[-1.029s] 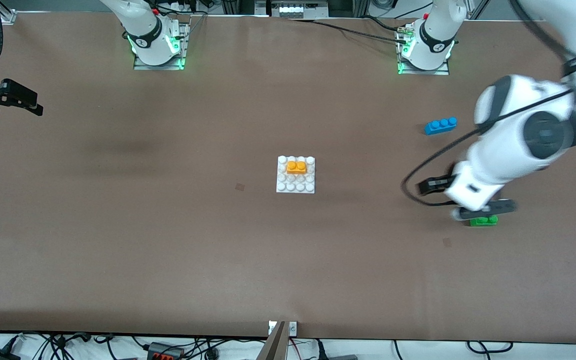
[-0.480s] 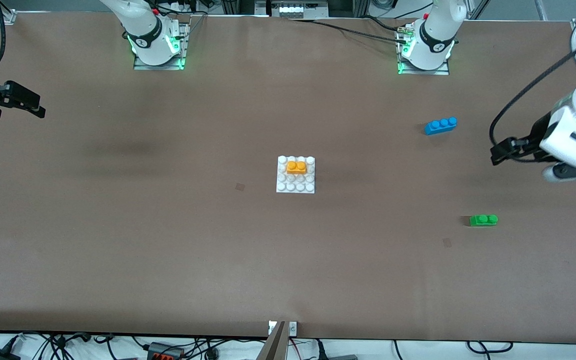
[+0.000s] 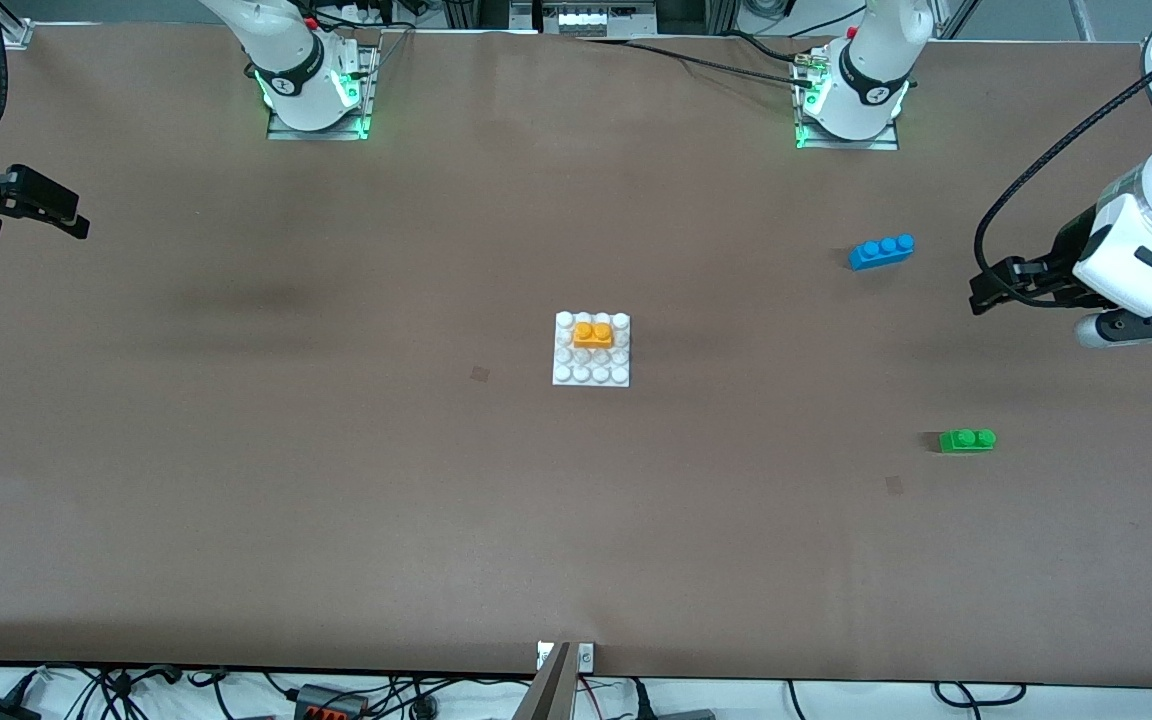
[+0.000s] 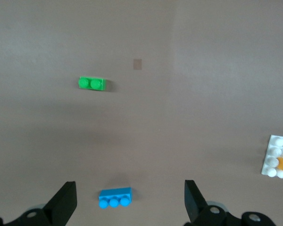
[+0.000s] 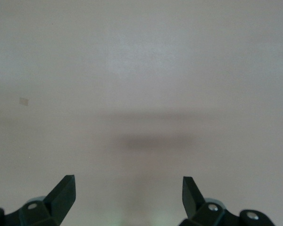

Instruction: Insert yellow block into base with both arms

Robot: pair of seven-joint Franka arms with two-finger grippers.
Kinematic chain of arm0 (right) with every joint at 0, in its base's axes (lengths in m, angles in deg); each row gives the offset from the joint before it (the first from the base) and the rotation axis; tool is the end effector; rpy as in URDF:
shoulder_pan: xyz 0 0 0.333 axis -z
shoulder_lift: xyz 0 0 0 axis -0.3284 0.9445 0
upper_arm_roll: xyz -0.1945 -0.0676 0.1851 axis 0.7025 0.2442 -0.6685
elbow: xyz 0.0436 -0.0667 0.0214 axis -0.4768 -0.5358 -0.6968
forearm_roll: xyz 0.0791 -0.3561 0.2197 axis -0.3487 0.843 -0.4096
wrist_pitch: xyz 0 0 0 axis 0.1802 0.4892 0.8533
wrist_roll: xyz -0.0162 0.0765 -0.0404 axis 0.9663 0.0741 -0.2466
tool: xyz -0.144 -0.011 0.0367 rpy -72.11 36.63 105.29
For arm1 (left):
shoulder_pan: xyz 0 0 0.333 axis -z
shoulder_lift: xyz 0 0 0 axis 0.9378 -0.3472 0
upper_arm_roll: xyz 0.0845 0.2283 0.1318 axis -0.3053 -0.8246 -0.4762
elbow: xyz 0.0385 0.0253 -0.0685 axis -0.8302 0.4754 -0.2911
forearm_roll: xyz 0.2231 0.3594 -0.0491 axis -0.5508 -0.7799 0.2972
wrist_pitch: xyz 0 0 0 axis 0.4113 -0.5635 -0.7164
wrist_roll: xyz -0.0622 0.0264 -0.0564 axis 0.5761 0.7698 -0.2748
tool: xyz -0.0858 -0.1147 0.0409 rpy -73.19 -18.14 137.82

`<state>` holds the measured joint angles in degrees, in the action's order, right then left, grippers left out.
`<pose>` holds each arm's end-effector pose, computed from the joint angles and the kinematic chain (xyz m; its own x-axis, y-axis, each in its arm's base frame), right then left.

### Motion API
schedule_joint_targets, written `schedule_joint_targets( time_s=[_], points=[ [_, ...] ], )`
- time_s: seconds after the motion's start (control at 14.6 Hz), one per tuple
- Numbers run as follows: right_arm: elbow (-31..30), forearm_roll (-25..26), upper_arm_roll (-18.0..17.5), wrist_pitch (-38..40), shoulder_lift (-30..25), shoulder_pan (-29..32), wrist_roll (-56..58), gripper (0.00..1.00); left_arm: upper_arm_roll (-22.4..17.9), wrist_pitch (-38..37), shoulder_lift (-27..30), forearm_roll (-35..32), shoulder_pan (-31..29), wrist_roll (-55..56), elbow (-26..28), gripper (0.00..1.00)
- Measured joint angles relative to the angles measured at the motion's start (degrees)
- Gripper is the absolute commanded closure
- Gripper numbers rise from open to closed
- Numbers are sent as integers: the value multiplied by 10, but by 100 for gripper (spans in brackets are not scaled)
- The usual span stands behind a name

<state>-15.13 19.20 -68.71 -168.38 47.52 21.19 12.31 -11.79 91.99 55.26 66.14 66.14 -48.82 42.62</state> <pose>0.5795 -0.0281 0.5327 0.9989 -0.0040 -0.0461 -0.0044 -1.0000 -0.0073 0.6161 -0.0399 0.4784 0.9892 0.1375 -0.0501 0.1376 -0.9905 0.0001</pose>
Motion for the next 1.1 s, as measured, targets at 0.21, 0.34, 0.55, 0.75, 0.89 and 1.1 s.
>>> schedule_joint_targets(
  time_s=[0.21, 0.34, 0.55, 0.75, 0.89, 1.1],
  points=[
    [0, 0, 0, 0, 0, 0, 0, 0, 0, -3, 0, 3, -1, 0, -4, 0],
    [0, 0, 0, 0, 0, 0, 0, 0, 0, -5, 0, 4, -1, 0, -9, 0],
    [0, 0, 0, 0, 0, 0, 0, 0, 0, -10, 0, 4, -2, 0, -11, 0],
    [0, 0, 0, 0, 0, 0, 0, 0, -1, -10, 0, 4, -2, -53, -12, 0],
    [0, 0, 0, 0, 0, 0, -1, 0, -2, -11, 0, 4, -3, -89, -12, 0],
    [0, 0, 0, 0, 0, 0, -1, 0, -4, -12, 0, 4, -3, -100, -12, 0]
  ],
)
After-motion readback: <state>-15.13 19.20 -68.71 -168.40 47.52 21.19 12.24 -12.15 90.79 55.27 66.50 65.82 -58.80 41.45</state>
